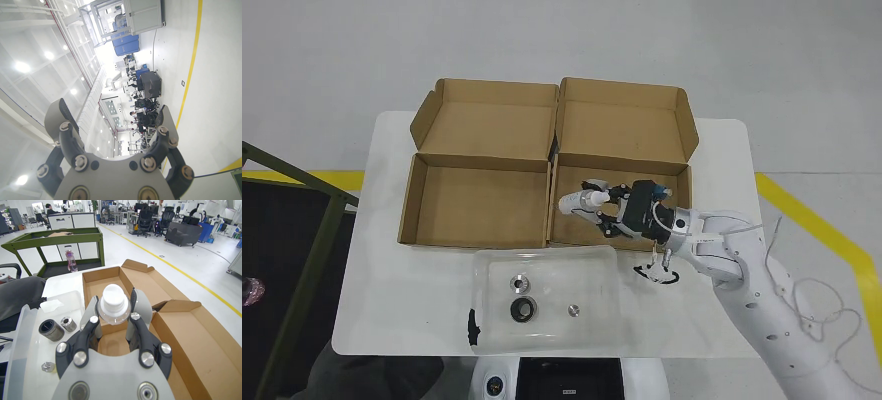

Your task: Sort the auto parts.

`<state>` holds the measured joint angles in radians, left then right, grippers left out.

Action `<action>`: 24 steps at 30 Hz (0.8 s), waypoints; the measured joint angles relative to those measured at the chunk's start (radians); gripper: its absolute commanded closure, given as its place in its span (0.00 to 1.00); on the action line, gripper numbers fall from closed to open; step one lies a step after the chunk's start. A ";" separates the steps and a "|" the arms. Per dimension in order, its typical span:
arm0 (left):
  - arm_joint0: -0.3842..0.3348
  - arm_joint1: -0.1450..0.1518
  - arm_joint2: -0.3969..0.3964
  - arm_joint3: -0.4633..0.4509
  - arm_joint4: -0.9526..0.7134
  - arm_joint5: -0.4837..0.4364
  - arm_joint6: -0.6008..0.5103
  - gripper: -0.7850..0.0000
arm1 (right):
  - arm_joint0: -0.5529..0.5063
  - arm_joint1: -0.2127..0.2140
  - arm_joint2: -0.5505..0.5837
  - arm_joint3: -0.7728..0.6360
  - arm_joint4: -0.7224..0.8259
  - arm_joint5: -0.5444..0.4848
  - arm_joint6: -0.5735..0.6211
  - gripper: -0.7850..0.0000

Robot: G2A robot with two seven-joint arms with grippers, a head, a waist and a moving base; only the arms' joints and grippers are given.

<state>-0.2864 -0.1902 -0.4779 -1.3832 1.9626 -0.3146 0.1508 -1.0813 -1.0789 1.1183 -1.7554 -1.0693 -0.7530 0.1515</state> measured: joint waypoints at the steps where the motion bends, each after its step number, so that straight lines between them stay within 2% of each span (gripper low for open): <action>1: 0.000 0.000 0.000 0.000 0.000 0.000 0.000 0.00 | 0.012 -0.001 -0.005 0.013 -0.005 0.000 0.023 1.00; 13: 0.000 0.000 0.000 0.000 0.000 0.000 0.000 0.00 | 0.128 -0.027 -0.091 0.187 0.074 -0.001 0.101 1.00; 24: 0.000 0.000 0.000 0.000 0.000 0.000 0.000 0.00 | 0.258 -0.066 -0.192 0.347 0.075 0.026 0.135 1.00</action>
<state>-0.2864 -0.1902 -0.4779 -1.3832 1.9626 -0.3146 0.1508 -0.8237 -1.1452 0.9258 -1.4088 -0.9939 -0.7265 0.2868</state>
